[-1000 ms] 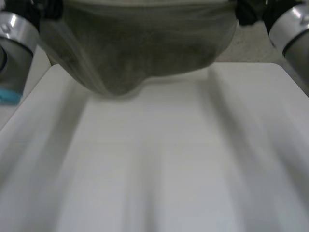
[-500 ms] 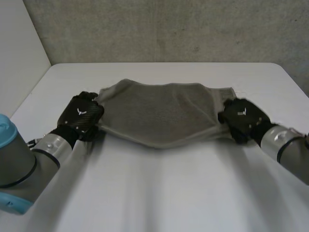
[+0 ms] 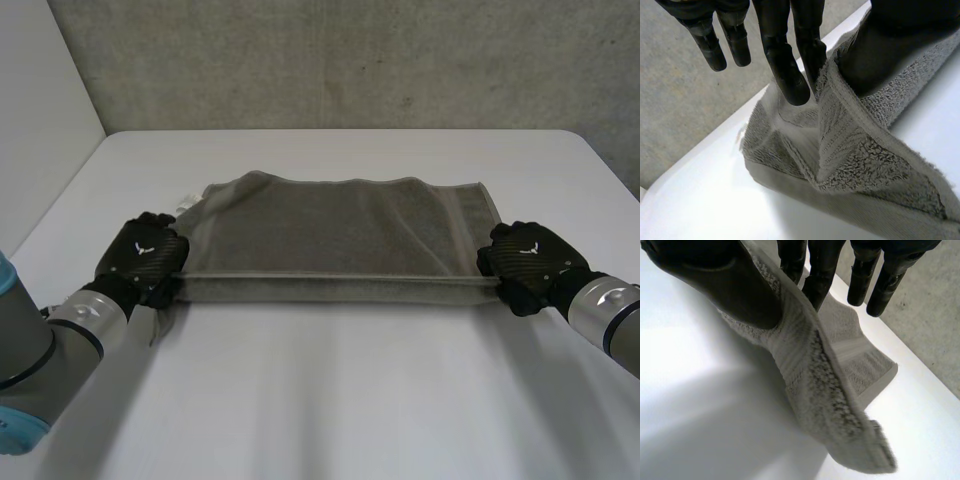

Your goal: Fold the towel.

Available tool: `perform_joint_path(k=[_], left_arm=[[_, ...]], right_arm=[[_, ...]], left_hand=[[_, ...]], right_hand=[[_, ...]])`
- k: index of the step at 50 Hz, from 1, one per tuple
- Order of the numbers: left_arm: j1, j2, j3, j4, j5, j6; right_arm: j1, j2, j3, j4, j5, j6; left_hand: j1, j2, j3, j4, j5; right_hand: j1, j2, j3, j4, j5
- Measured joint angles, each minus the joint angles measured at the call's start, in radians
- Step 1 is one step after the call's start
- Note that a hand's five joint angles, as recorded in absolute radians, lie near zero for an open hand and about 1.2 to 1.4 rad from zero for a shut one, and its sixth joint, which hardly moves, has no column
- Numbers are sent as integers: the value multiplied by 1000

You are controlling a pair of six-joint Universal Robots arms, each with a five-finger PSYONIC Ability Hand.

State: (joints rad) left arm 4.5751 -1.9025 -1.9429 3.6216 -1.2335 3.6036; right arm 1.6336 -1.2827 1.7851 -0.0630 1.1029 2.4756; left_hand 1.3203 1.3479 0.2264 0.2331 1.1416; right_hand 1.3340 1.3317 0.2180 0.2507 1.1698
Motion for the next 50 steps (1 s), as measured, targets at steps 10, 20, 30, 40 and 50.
perform_joint_path(k=[10, 20, 30, 40, 50], left_arm=[[-9, -50, 17, 5, -35, 1], [-21, -61, 24, 66, -144, 1], [-52, -55, 19, 74, -163, 1], [-52, 126, -24, 33, -115, 0], [54, 454, -69, -63, -58, -5]], right_arm=[[-46, 13, -7, 4, 1, 2], [-84, 7, -7, 37, 0, 2], [-94, -12, -8, 67, -3, 7], [-96, -127, -36, 122, -31, 57], [-147, -267, -48, 271, -126, 54]], left_hand=[[-179, -205, 0, 0, -170], [-316, -343, 0, 0, -312], [-126, -147, 0, 0, -125], [-18, 4, 0, 0, 6], [-17, 5, 0, 0, 6]], right_hand=[[0, 10, 0, 0, 12], [0, 10, 0, 0, 12], [0, 10, 0, 0, 13], [0, 10, 0, 0, 15], [0, 10, 0, 0, 15]])
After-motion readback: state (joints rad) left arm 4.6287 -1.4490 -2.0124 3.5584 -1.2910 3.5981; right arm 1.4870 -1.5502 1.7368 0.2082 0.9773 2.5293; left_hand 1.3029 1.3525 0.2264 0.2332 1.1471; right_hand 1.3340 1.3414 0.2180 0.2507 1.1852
